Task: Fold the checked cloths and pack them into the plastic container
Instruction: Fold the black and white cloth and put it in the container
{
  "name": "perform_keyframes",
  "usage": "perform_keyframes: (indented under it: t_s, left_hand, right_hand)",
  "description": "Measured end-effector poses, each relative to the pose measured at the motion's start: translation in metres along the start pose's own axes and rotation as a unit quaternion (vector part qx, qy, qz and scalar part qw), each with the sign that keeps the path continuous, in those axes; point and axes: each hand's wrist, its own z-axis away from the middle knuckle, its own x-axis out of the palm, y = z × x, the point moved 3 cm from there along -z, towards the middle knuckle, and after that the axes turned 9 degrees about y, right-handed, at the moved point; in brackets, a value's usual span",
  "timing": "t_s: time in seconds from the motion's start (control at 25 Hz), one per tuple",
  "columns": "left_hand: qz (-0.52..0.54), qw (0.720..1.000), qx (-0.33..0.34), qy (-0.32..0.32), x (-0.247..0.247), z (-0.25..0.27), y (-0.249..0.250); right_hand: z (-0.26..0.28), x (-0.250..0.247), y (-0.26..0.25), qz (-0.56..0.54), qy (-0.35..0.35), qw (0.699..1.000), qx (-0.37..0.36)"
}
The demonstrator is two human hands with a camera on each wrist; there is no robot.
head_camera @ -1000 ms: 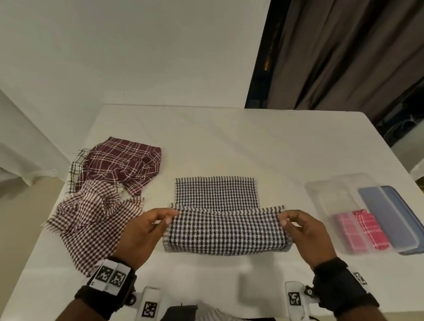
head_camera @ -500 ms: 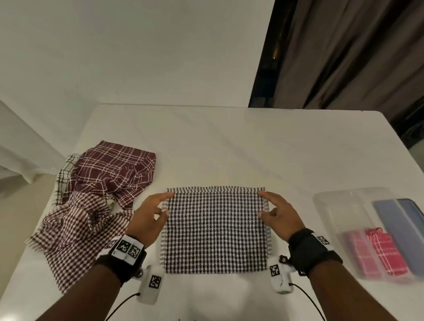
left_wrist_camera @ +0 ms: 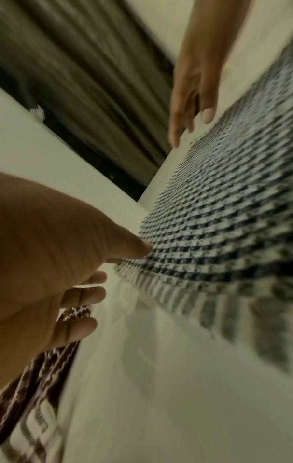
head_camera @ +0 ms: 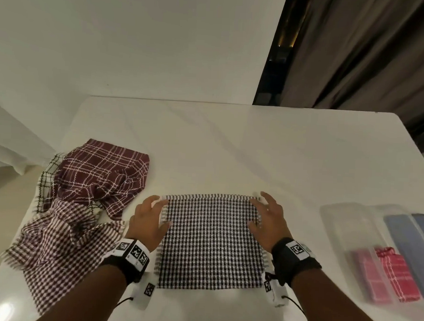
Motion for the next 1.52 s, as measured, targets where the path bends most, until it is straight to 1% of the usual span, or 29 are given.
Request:
perform_keyframes:
  t_s: [0.04,0.08,0.16,0.2,0.28,0.36,0.44,0.48,0.56,0.6,0.68,0.76,0.84,0.88,0.96,1.04,1.12,1.2,1.28,1.36,1.44,1.52]
  left_hand:
    - [-0.048,0.999,0.02,-0.009,-0.001,0.002,0.01]
    - [-0.076,0.995,0.054,-0.028,0.001,0.004,0.024]
    - [-0.096,0.983,0.134,-0.084,0.014,0.01,0.054]
    - [-0.097,0.976,0.16,-0.112,0.021,0.015,0.069]
    - [-0.116,0.967,0.17,-0.153,0.039,0.024,0.083]
    - [-0.111,0.965,0.164,-0.172,0.049,0.032,0.077]
    - [-0.12,0.958,0.19,-0.176,0.05,0.04,0.061]
    - [-0.139,0.95,0.213,-0.179,0.049,0.045,0.052]
    - [-0.171,0.933,0.259,-0.182,0.042,0.055,0.033]
    - [-0.175,0.928,0.269,-0.189,0.039,0.058,0.024]
    - [-0.186,0.921,0.276,-0.202,0.03,0.065,0.009]
    - [-0.197,0.919,0.265,-0.214,0.024,0.068,0.0]
    - [-0.194,0.925,0.25,-0.211,0.02,0.072,0.003]
    - [-0.188,0.929,0.248,-0.202,0.018,0.075,0.01]
    - [-0.157,0.936,0.238,-0.206,0.018,0.089,0.028]
    - [-0.113,0.943,0.252,-0.187,0.021,0.11,0.05]
    - [-0.107,0.939,0.268,-0.185,0.03,0.132,0.065]
    - [-0.106,0.948,0.243,-0.177,0.035,0.141,0.068]
    - [-0.101,0.964,0.193,-0.154,0.034,0.141,0.061]
    - [-0.118,0.97,0.16,-0.136,0.027,0.135,0.05]
    - [-0.115,0.971,0.163,-0.13,0.019,0.13,0.039]
    - [-0.07,0.975,0.176,-0.116,0.01,0.125,0.03]
  right_hand:
    - [0.003,0.001,-0.011,0.04,-0.004,0.998,-0.042]
    - [0.005,0.007,-0.023,0.063,-0.019,0.994,-0.088]
    - [0.01,0.03,-0.051,0.082,-0.079,0.979,-0.167]
    - [0.015,0.045,-0.062,0.092,-0.116,0.97,-0.191]
    - [0.025,0.073,-0.075,0.122,-0.166,0.955,-0.213]
    - [0.037,0.088,-0.073,0.166,-0.177,0.944,-0.222]
    - [0.049,0.086,-0.059,0.196,-0.183,0.933,-0.239]
    - [0.055,0.079,-0.049,0.201,-0.187,0.93,-0.245]
    - [0.067,0.06,-0.022,0.199,-0.194,0.929,-0.244]
    - [0.071,0.049,-0.009,0.197,-0.193,0.931,-0.237]
    - [0.082,0.032,0.013,0.211,-0.19,0.933,-0.219]
    - [0.091,0.024,0.025,0.22,-0.186,0.935,-0.205]
    - [0.097,0.024,0.025,0.211,-0.168,0.942,-0.2]
    - [0.1,0.025,0.022,0.207,-0.151,0.945,-0.204]
    - [0.11,0.029,0.013,0.181,-0.126,0.952,-0.214]
    - [0.121,0.037,-0.003,0.151,-0.126,0.954,-0.227]
    - [0.131,0.05,-0.017,0.148,-0.132,0.953,-0.23]
    - [0.133,0.056,-0.022,0.149,-0.116,0.961,-0.202]
    - [0.132,0.051,-0.018,0.146,-0.098,0.972,-0.154]
    - [0.128,0.044,-0.01,0.147,-0.078,0.977,-0.134]
    - [0.123,0.037,-0.003,0.125,-0.072,0.983,-0.112]
    - [0.119,0.025,-0.002,0.072,-0.054,0.993,-0.071]
